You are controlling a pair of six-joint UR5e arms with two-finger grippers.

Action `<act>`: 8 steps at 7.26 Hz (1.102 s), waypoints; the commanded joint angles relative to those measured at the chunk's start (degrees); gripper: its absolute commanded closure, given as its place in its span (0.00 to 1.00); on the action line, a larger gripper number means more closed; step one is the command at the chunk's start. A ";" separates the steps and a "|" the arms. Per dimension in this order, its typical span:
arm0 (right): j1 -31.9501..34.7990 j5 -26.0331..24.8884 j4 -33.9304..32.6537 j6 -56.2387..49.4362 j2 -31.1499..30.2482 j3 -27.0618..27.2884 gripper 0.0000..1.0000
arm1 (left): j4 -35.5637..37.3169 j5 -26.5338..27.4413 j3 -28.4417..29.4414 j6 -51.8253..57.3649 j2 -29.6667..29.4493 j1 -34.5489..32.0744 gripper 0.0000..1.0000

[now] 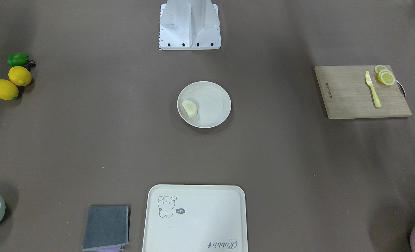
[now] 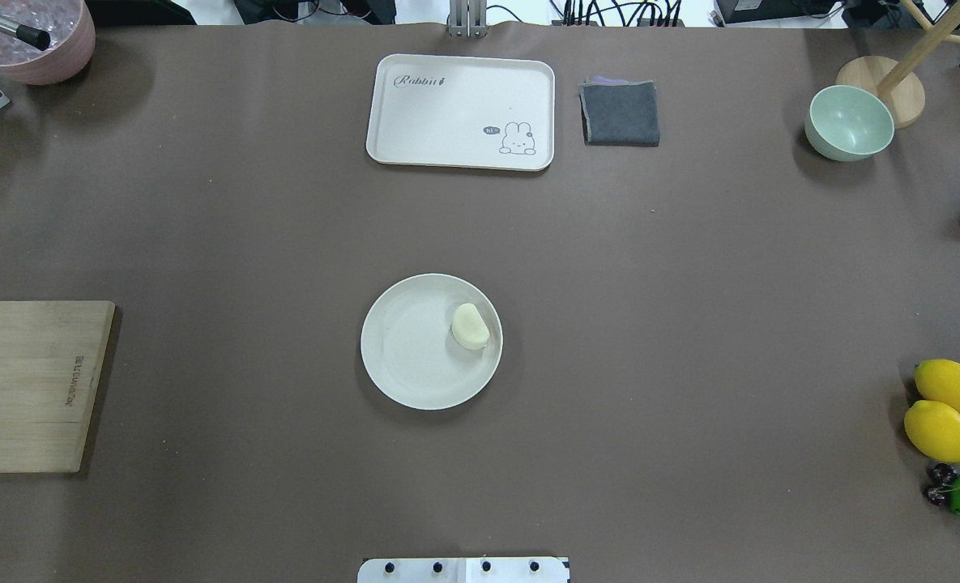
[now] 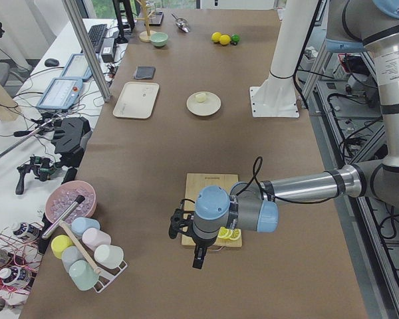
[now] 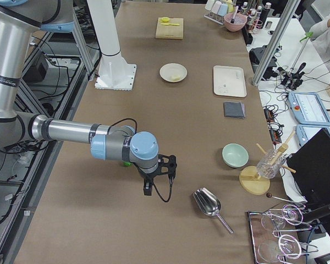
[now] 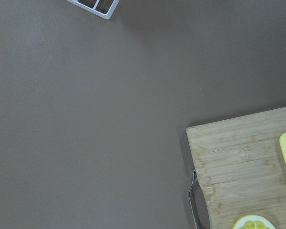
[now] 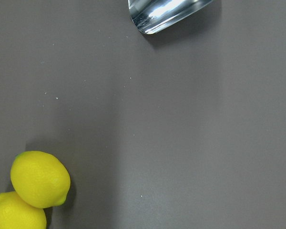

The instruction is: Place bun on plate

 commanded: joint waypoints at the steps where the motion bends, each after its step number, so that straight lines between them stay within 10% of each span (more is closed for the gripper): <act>1: 0.03 0.00 -0.02 0.00 0.08 0.06 0.00 | 15.79 0.00 -6.84 0.49 -1.77 0.02 0.02; 8: -0.06 -0.09 -0.02 -0.18 0.08 0.24 0.00 | 18.89 -0.09 -8.92 0.67 -1.26 -0.07 0.02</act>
